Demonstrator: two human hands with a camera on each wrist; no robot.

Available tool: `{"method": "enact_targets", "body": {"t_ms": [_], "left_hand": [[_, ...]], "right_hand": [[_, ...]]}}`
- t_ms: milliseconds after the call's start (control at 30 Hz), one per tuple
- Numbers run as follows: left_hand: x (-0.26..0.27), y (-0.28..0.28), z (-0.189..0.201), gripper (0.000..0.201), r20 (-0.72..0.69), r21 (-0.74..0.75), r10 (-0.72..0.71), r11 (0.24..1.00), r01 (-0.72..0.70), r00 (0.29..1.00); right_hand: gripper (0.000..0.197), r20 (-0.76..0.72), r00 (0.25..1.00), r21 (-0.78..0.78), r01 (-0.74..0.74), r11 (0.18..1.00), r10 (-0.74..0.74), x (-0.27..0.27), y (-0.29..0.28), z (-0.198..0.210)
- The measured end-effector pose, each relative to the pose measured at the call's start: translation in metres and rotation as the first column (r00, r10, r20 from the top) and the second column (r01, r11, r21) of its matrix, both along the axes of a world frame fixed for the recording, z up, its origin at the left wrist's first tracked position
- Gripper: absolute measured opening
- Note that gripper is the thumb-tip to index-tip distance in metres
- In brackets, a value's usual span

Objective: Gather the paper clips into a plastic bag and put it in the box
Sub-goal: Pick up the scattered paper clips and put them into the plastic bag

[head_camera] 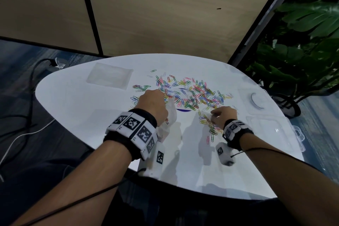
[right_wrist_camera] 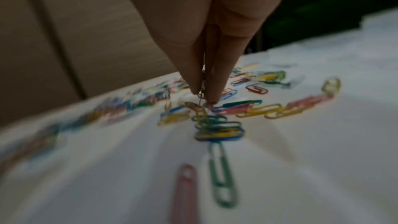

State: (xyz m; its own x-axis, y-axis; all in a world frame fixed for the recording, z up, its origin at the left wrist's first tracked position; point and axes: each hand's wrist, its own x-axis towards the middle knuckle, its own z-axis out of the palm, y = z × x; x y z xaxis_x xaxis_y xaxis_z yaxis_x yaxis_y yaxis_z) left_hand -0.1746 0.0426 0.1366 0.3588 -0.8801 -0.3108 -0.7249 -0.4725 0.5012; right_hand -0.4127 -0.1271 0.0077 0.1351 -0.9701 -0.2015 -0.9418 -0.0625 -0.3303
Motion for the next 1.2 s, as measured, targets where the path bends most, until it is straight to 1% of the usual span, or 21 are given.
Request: {"method": "enact_targets", "body": {"t_ms": [67,133,167,200,267,300,367,433,467,567,633,700,767,833,933,1000,1033,1067,1100,1167,1200], "left_hand": [[-0.003,-0.001,0.0,0.029,0.0,0.003,-0.004,1.0,0.004,1.0],[-0.006,-0.003,0.0,0.029,0.003,0.009,-0.012,1.0,0.012,1.0],[-0.008,-0.004,0.001,0.029,0.003,0.01,-0.014,1.0,0.014,1.0],[-0.01,-0.006,0.001,0.029,-0.001,0.01,-0.016,1.0,0.016,1.0],[-0.015,-0.01,0.001,0.03,-0.026,0.009,-0.016,1.0,0.016,1.0],[-0.017,-0.011,0.001,0.03,-0.049,0.012,-0.014,1.0,0.015,0.999],[-0.022,-0.015,0.0,0.028,-0.096,0.017,-0.009,1.0,0.01,0.995],[-0.028,-0.018,-0.001,0.027,-0.118,0.014,-0.004,1.0,0.006,0.993],[-0.031,-0.018,-0.001,0.027,-0.125,0.007,-0.001,1.0,0.002,0.992],[-0.038,-0.02,-0.003,0.026,-0.131,-0.018,0.007,1.0,-0.009,0.991],[-0.041,-0.021,-0.005,0.022,-0.142,-0.033,0.018,0.999,-0.023,0.99],[-0.042,-0.021,-0.006,0.015,-0.158,-0.054,0.031,0.998,-0.04,0.987],[-0.042,-0.022,-0.007,0.013,-0.163,-0.07,0.039,0.996,-0.051,0.986],[-0.041,-0.023,-0.006,0.013,-0.162,-0.075,0.039,0.996,-0.051,0.986],[-0.036,-0.024,-0.006,0.011,-0.162,-0.08,0.042,0.995,-0.055,0.986],[-0.033,-0.023,-0.006,0.016,-0.184,-0.075,0.041,0.996,-0.056,0.982],[-0.032,-0.023,-0.007,0.019,-0.19,-0.071,0.04,0.996,-0.054,0.981],[-0.031,-0.022,-0.008,0.02,-0.194,-0.07,0.039,0.996,-0.053,0.98],[-0.029,-0.021,-0.008,0.02,-0.199,-0.074,0.038,0.996,-0.054,0.979],[-0.025,-0.021,-0.009,0.019,-0.204,-0.086,0.042,0.994,-0.06,0.978],[-0.023,-0.021,-0.009,0.019,-0.205,-0.088,0.047,0.994,-0.066,0.978]], "right_hand": [[0.032,0.104,0.988,0.189,0.089,0.978,-0.11,-0.011,-0.004,0.007],[0.038,0.299,0.922,0.375,0.124,0.919,-0.246,-0.021,-0.008,0.008],[0.038,0.443,0.803,0.497,0.151,0.854,-0.399,-0.019,-0.01,0.008],[0.036,0.567,0.626,0.575,0.164,0.801,-0.535,-0.014,-0.008,0.014],[0.027,0.663,0.356,0.643,0.182,0.744,-0.659,-0.01,-0.001,0.023],[0.024,0.666,0.27,0.686,0.144,0.713,-0.695,-0.006,0.004,0.031],[0.021,0.678,0.175,0.724,0.01,0.689,-0.714,0.009,0.017,0.052],[0.018,0.702,0.165,0.709,-0.076,0.701,-0.693,0.025,0.032,0.072],[0.016,0.727,0.182,0.685,-0.128,0.717,-0.662,0.033,0.04,0.077],[0.017,0.776,0.272,0.628,-0.251,0.737,-0.569,0.052,0.063,0.084],[0.015,0.794,0.382,0.578,-0.233,0.782,-0.473,0.062,0.075,0.086],[0.013,0.774,0.542,0.489,-0.182,0.853,-0.328,0.07,0.078,0.081],[0.019,0.708,0.687,0.387,-0.184,0.904,-0.163,0.078,0.078,0.074],[0.03,0.65,0.759,0.323,-0.238,0.916,-0.032,0.083,0.078,0.074],[0.032,0.559,0.81,0.237,-0.361,0.902,0.177,0.083,0.079,0.087],[0.029,0.41,0.825,0.201,-0.498,0.844,0.389,0.079,0.079,0.096],[0.028,0.381,0.815,0.209,-0.535,0.819,0.436,0.076,0.078,0.098],[0.028,0.399,0.803,0.221,-0.553,0.803,0.444,0.074,0.078,0.098],[0.027,0.472,0.787,0.235,-0.546,0.804,0.396,0.072,0.078,0.099],[0.023,0.644,0.741,0.271,-0.454,0.849,0.191,0.063,0.074,0.098],[0.02,0.683,0.723,0.285,-0.388,0.876,0.098,0.056,0.07,0.098]]}}
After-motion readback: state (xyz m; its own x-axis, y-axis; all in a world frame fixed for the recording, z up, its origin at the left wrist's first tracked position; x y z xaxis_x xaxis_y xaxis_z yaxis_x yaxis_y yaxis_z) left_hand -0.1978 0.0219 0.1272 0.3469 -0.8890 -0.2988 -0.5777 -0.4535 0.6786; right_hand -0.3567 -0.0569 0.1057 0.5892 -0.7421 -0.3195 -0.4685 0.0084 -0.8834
